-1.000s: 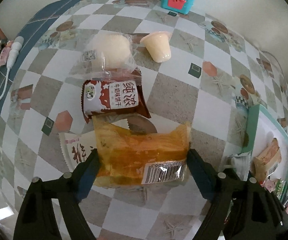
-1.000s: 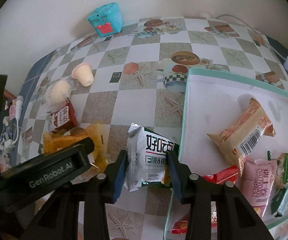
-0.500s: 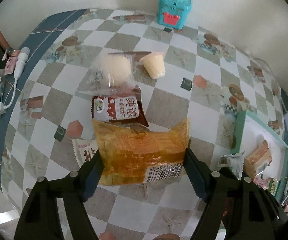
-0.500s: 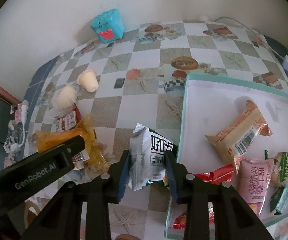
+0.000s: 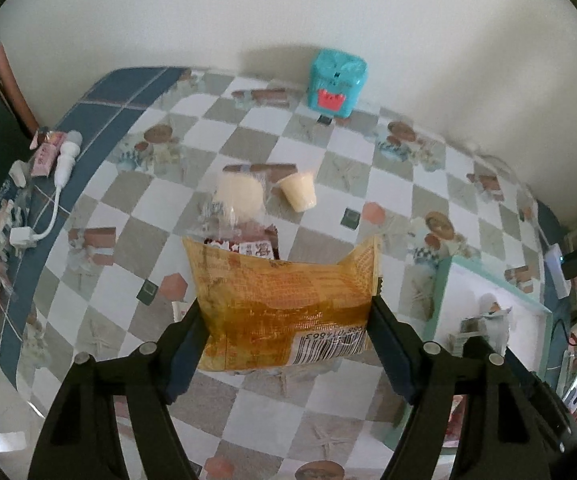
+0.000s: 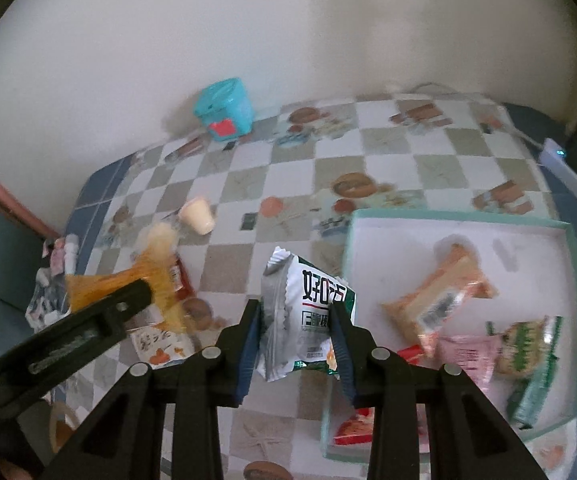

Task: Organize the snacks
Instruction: 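Carry the orange bag with the left tool while the right tool carries the biscuit pack to the tray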

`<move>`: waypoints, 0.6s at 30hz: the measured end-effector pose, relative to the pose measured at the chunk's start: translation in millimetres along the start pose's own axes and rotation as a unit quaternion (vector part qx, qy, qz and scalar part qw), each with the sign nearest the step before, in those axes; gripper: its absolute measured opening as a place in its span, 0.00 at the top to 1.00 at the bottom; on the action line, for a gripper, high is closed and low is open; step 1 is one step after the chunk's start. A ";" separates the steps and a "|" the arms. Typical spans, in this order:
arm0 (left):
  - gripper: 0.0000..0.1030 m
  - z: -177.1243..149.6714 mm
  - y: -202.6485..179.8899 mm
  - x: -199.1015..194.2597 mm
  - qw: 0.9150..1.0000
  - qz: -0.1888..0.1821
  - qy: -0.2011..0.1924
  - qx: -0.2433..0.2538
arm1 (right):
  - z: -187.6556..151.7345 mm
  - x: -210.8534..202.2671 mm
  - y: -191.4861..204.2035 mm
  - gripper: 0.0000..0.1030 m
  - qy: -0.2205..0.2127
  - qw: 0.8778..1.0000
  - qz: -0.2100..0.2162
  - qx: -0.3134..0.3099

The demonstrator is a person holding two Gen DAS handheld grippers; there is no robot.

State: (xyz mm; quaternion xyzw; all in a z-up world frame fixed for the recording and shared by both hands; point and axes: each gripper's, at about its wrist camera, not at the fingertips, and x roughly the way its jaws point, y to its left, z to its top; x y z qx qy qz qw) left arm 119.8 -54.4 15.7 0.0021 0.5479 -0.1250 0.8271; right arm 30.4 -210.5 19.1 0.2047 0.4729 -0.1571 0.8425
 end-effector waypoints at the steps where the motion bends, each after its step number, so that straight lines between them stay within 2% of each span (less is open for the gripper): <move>1: 0.24 -0.3 -2.5 -3.8 1.000 -0.002 -0.004 0.002 | 1.6 -2.8 -5.3 0.64 -0.001 1.000 -0.007 0.007; 9: 0.24 -8.8 -34.2 -14.9 0.999 -0.011 -0.013 0.037 | 9.5 -13.0 -64.6 0.64 -0.003 0.996 -0.054 0.074; 18: 0.24 -29.8 -92.5 -15.5 0.994 -0.025 -0.013 0.106 | 9.2 -34.9 -147.0 0.64 -0.022 0.981 -0.103 0.165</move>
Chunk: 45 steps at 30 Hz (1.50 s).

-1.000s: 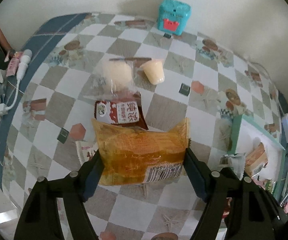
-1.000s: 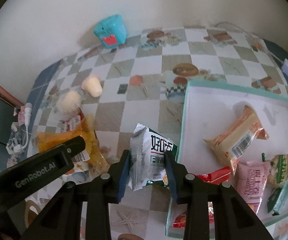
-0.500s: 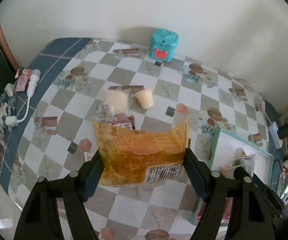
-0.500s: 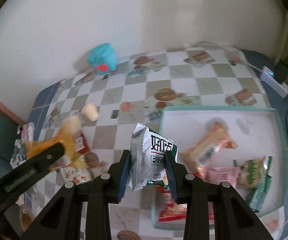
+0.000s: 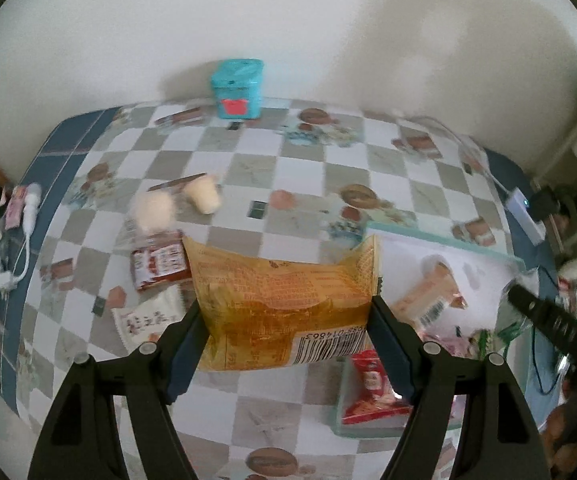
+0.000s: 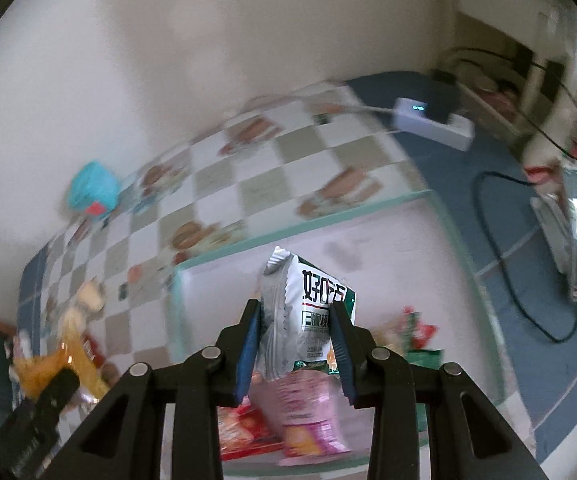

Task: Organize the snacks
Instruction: 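Carry the orange bag with the left tool while the right tool carries the biscuit pack to the tray, then open the left tool over the tray while the right tool releases the biscuit pack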

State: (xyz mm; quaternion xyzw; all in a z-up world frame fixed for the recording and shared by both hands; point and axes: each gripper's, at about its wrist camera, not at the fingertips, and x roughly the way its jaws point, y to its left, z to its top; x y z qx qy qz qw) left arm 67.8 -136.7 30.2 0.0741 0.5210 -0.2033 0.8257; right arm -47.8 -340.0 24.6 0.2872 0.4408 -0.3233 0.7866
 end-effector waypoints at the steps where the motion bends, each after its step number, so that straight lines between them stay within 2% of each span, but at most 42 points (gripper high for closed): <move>1: 0.24 -1.3 -7.9 1.2 1.000 -0.003 0.001 0.008 | 2.2 0.7 -8.8 0.64 0.000 1.000 -0.007 0.010; 12: 0.24 -17.3 -82.1 16.7 0.996 -0.040 0.016 0.081 | 15.5 8.8 -74.7 0.64 -0.004 0.995 -0.058 0.082; 17: 0.24 -22.4 -112.5 26.6 0.992 -0.061 0.019 0.107 | 14.2 17.7 -82.7 0.64 0.003 0.995 -0.052 0.090; 21: 0.23 -24.8 -121.7 32.7 0.991 -0.065 0.022 0.112 | 13.5 24.7 -80.7 0.63 0.007 0.995 -0.043 0.086; 28: 0.22 -25.1 -120.5 41.3 0.992 -0.062 0.032 0.104 | 11.6 32.7 -74.3 0.62 0.018 0.996 -0.039 0.074; 30: 0.17 -24.6 -119.1 40.7 0.993 -0.060 0.030 0.102 | 11.4 33.7 -74.0 0.62 0.020 0.996 -0.040 0.073; 34: 0.17 -22.6 -114.9 40.1 0.993 -0.061 0.031 0.093 | 10.8 37.2 -72.5 0.62 0.027 0.996 -0.041 0.069; 39: 0.17 -18.1 -101.7 38.8 0.996 -0.053 0.034 0.066 | 9.9 40.1 -69.7 0.61 0.032 0.997 -0.039 0.063; 42: 0.17 -14.6 -90.4 36.1 0.998 -0.041 0.031 0.045 | 9.6 42.2 -69.1 0.46 0.037 0.997 -0.029 0.066; 45: 0.17 -11.5 -77.0 34.9 0.999 -0.035 0.034 0.020 | 9.2 42.0 -66.1 0.44 0.036 0.997 -0.033 0.060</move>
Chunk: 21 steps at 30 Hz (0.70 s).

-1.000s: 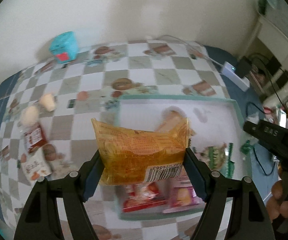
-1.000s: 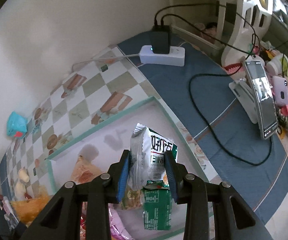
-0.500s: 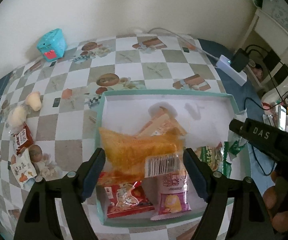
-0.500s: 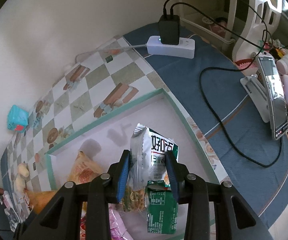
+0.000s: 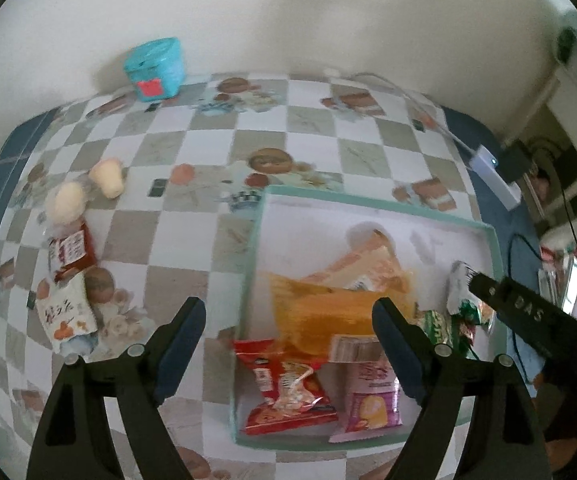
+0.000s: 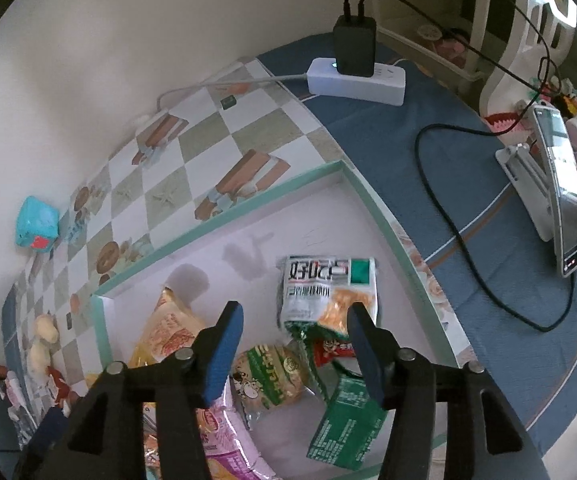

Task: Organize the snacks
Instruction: 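Open the left tool over the tray while the right tool releases the biscuit pack, then move both open tools from the tray to the remaining snacks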

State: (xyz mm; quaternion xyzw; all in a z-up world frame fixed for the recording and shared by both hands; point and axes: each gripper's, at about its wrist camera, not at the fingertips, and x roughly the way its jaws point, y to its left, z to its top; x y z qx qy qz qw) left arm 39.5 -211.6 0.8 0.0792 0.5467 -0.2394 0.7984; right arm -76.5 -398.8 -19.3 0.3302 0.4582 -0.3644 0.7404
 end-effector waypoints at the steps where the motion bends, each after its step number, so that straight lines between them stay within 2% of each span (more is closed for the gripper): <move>1: 0.17 0.9 6.0 0.2 1.000 0.004 0.004 -0.012 | -0.3 -0.1 0.6 0.44 0.001 1.000 0.000 -0.001; 4: 0.17 1.6 23.6 4.7 0.999 0.023 0.019 -0.042 | -0.6 0.6 1.6 0.43 0.003 1.000 -0.003 -0.004; 7: 0.16 -0.2 41.6 11.9 0.996 0.042 0.036 -0.072 | -1.8 2.3 1.8 0.28 0.006 1.000 -0.011 -0.006; 12: 0.16 -7.1 82.6 29.5 0.985 0.042 0.080 -0.149 | -3.0 4.7 3.3 0.20 0.007 1.000 -0.020 -0.012; 15: 0.15 -10.5 102.4 30.9 0.980 0.045 0.084 -0.177 | -4.4 5.5 5.1 0.16 0.008 1.000 -0.019 -0.016; 19: 0.13 -11.9 125.0 26.6 0.976 0.057 0.075 -0.196 | -7.2 2.6 10.1 0.00 0.000 0.999 -0.019 -0.028; 21: 0.13 -11.8 135.8 23.9 0.974 0.068 0.070 -0.204 | -7.9 0.1 12.9 0.00 -0.004 0.999 -0.020 -0.033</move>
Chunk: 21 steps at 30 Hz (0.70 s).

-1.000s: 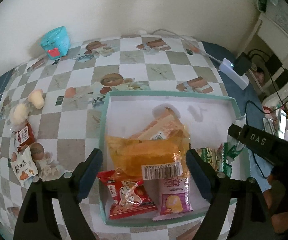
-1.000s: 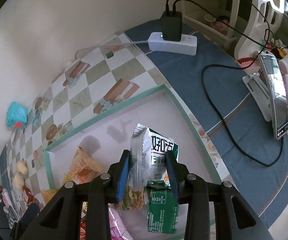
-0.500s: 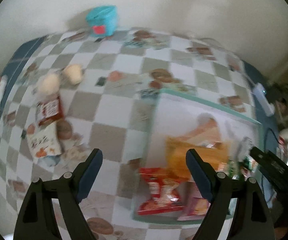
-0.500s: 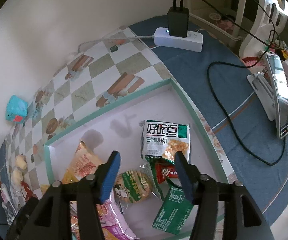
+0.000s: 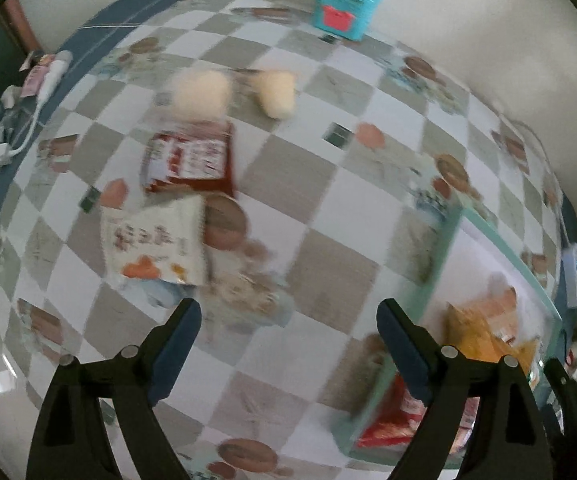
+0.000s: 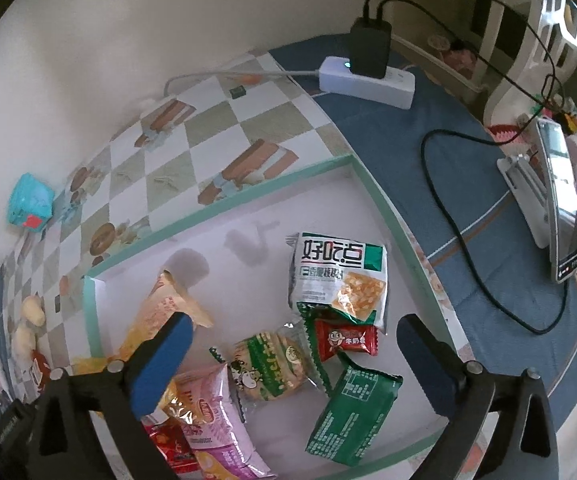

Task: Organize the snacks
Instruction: 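Move both open tools from the tray to the remaining snacks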

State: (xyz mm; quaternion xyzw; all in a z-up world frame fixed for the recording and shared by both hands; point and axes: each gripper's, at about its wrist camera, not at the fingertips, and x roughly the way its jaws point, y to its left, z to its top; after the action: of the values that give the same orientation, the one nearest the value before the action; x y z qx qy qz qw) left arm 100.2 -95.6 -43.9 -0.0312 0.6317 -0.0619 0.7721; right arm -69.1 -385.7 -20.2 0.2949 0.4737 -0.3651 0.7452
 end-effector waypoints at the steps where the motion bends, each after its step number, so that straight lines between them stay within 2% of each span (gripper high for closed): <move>1: 0.13 3.1 4.5 0.0 1.000 0.005 -0.003 -0.004 | -0.5 -1.6 1.6 0.00 -0.002 1.000 0.000 -0.003; 8: 0.13 20.0 46.3 -8.3 0.999 0.030 -0.026 -0.025 | -7.0 -15.0 20.7 0.00 -0.020 0.999 -0.005 -0.032; 21: 0.13 38.9 102.7 -39.7 0.992 0.087 -0.089 -0.024 | -29.9 -46.5 86.8 0.00 -0.053 0.992 -0.007 -0.111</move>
State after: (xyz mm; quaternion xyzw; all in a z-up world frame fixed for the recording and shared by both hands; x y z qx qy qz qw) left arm 136.4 10.3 -10.5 0.0003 0.5624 0.0241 0.8265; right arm -25.5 -301.3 19.5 0.1868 0.4736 -0.3307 0.7947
